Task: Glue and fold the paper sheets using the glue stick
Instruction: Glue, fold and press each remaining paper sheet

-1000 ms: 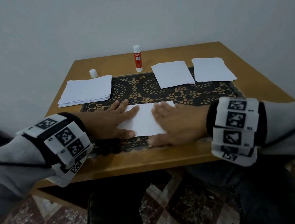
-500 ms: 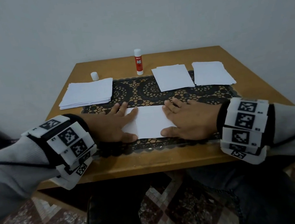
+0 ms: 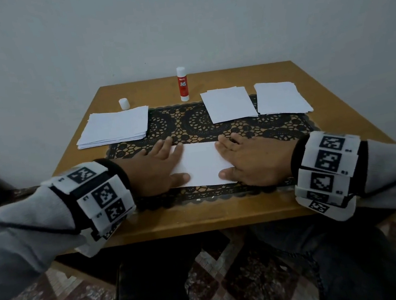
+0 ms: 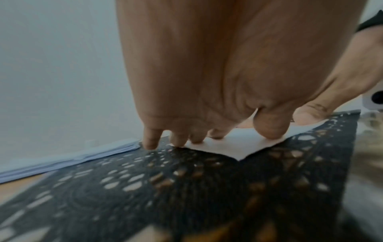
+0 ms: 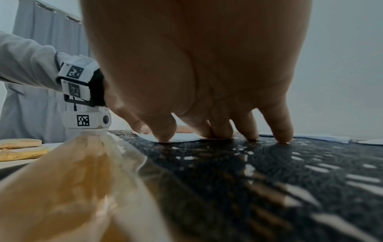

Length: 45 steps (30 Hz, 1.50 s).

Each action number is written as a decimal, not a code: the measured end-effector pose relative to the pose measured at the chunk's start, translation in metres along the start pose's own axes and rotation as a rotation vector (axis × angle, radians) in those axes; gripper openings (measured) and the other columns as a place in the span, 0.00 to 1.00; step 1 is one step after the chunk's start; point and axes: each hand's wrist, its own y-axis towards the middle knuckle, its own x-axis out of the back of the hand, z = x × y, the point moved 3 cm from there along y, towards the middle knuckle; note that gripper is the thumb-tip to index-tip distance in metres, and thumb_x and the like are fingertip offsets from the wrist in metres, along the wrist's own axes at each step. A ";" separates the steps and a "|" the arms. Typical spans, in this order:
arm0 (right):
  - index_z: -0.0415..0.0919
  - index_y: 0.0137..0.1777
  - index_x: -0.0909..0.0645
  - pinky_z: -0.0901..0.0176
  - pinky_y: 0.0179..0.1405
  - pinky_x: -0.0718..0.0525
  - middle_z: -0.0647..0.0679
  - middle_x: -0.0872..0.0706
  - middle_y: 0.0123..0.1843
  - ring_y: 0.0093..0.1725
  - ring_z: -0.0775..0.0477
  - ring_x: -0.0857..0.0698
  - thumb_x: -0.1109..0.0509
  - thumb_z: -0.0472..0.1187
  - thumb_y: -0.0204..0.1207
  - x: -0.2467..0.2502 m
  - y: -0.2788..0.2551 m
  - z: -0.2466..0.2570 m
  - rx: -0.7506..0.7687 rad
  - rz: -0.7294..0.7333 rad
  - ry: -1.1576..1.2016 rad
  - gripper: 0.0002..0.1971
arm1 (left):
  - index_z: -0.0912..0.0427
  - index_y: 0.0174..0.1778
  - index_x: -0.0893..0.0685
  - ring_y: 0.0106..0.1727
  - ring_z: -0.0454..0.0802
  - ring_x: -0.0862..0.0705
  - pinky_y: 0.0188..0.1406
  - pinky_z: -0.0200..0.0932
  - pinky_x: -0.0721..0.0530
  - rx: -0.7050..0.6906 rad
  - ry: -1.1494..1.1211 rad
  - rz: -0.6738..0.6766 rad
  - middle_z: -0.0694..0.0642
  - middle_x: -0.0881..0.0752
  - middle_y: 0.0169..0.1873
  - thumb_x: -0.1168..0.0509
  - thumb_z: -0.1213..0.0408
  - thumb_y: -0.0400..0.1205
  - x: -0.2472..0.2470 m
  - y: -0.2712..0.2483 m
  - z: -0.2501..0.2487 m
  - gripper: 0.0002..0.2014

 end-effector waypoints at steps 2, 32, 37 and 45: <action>0.42 0.85 0.67 0.43 0.84 0.52 0.48 0.68 0.86 0.85 0.45 0.62 0.57 0.61 0.86 0.000 -0.001 0.001 0.000 0.003 0.004 0.37 | 0.57 0.81 0.72 0.82 0.56 0.70 0.82 0.56 0.61 0.040 -0.028 -0.003 0.60 0.73 0.80 0.60 0.37 0.84 -0.004 -0.005 -0.008 0.40; 0.36 0.84 0.46 0.42 0.83 0.45 0.41 0.52 0.87 0.86 0.41 0.54 0.49 0.58 0.86 0.006 0.005 0.001 0.024 -0.115 0.048 0.34 | 0.50 0.81 0.71 0.82 0.53 0.71 0.80 0.55 0.61 -0.064 0.031 -0.022 0.56 0.73 0.80 0.59 0.36 0.83 0.003 0.011 -0.005 0.39; 0.33 0.84 0.50 0.40 0.83 0.44 0.38 0.55 0.87 0.86 0.39 0.55 0.50 0.61 0.85 0.016 0.010 0.035 0.127 -0.095 -0.021 0.38 | 0.57 0.82 0.68 0.83 0.47 0.67 0.81 0.51 0.60 -0.069 -0.123 -0.050 0.52 0.69 0.82 0.49 0.48 0.87 0.010 0.008 0.003 0.39; 0.39 0.85 0.63 0.40 0.84 0.50 0.42 0.64 0.87 0.85 0.40 0.62 0.53 0.66 0.83 0.017 0.023 0.026 0.103 -0.035 -0.064 0.42 | 0.58 0.83 0.66 0.83 0.47 0.66 0.81 0.46 0.57 -0.053 -0.182 -0.065 0.52 0.68 0.82 0.47 0.56 0.88 0.010 0.013 0.009 0.37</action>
